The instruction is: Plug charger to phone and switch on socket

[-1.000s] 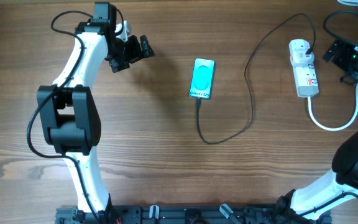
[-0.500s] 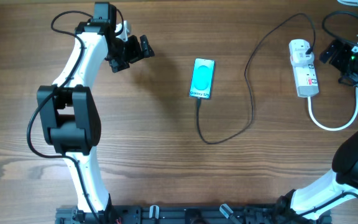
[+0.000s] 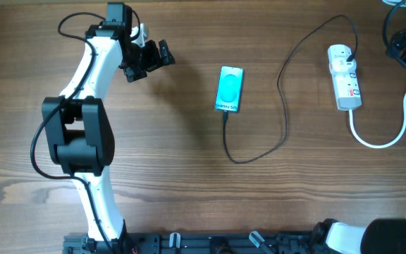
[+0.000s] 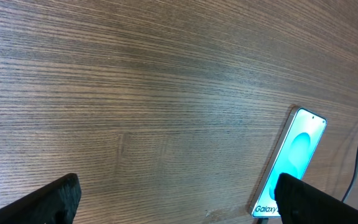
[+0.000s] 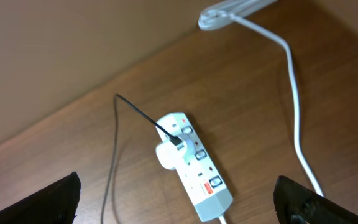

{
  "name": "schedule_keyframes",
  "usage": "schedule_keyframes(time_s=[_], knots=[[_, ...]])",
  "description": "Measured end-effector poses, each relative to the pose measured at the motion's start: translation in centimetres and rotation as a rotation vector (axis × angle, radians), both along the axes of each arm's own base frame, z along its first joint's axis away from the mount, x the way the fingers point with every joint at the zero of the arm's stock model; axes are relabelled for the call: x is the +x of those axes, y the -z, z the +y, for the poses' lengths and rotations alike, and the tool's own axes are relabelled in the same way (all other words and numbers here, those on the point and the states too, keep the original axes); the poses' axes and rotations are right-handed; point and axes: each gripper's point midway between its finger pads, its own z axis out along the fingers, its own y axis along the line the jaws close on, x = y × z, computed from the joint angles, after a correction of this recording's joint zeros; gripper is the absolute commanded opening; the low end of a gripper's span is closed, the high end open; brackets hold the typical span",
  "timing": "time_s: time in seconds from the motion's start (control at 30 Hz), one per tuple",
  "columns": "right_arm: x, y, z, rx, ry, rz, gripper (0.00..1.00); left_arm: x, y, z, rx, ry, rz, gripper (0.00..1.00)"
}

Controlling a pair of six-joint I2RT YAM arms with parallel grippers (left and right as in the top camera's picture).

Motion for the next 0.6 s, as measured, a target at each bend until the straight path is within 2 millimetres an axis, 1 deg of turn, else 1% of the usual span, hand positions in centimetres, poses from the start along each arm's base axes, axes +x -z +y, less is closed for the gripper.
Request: schedule_keyframes(time_s=[0.1,0.2,0.23,0.27,0.3,0.33,0.37,0.4,0.43,0.47,0.5,0.53,0.6], knots=[[-1.4,-3.1,0.9,-0.034,-0.004,-0.071,1.0,0.0,0.0,0.0,0.0,0.0,0.0,1.0],[-3.5,-6.9,1.9,-0.078,-0.003,-0.16,1.0,0.0,0.0,0.0,0.0,0.0,0.0,1.0],[-4.4,-7.8,2.1,-0.093,0.006,-0.177,1.0,0.0,0.0,0.0,0.0,0.0,0.0,1.0],[-5.5,-7.6,2.5,-0.087,0.012,-0.153,1.0,0.0,0.0,0.0,0.0,0.0,0.0,1.0],[-6.5,-6.3,2.8,-0.061,0.016,-0.089,1.0,0.0,0.0,0.0,0.0,0.0,0.001,1.0],[-7.2,-4.4,3.1,-0.024,0.018,-0.007,1.0,0.0,0.0,0.0,0.0,0.0,0.002,1.0],[-7.5,-2.6,3.2,0.009,0.019,0.066,1.0,0.0,0.0,0.0,0.0,0.0,0.0,1.0],[-7.1,-0.9,3.1,0.032,0.017,0.114,1.0,0.0,0.0,0.0,0.0,0.0,0.001,1.0],[-6.8,1.7,3.1,0.065,0.008,0.169,1.0,0.0,0.0,0.0,0.0,0.0,0.0,1.0],[-6.7,2.7,3.3,0.079,0.0,0.181,1.0,0.0,0.0,0.0,0.0,0.0,0.0,1.0],[-6.5,5.0,4.0,0.11,-0.025,0.207,1.0,0.0,0.0,0.0,0.0,0.0,0.0,1.0],[-5.7,6.2,4.4,0.107,-0.05,0.17,1.0,0.0,0.0,0.0,0.001,0.0,0.001,1.0],[-5.4,9.7,6.1,0.115,-0.107,0.145,1.0,0.0,0.0,0.0,0.003,-0.001,0.001,1.0]])
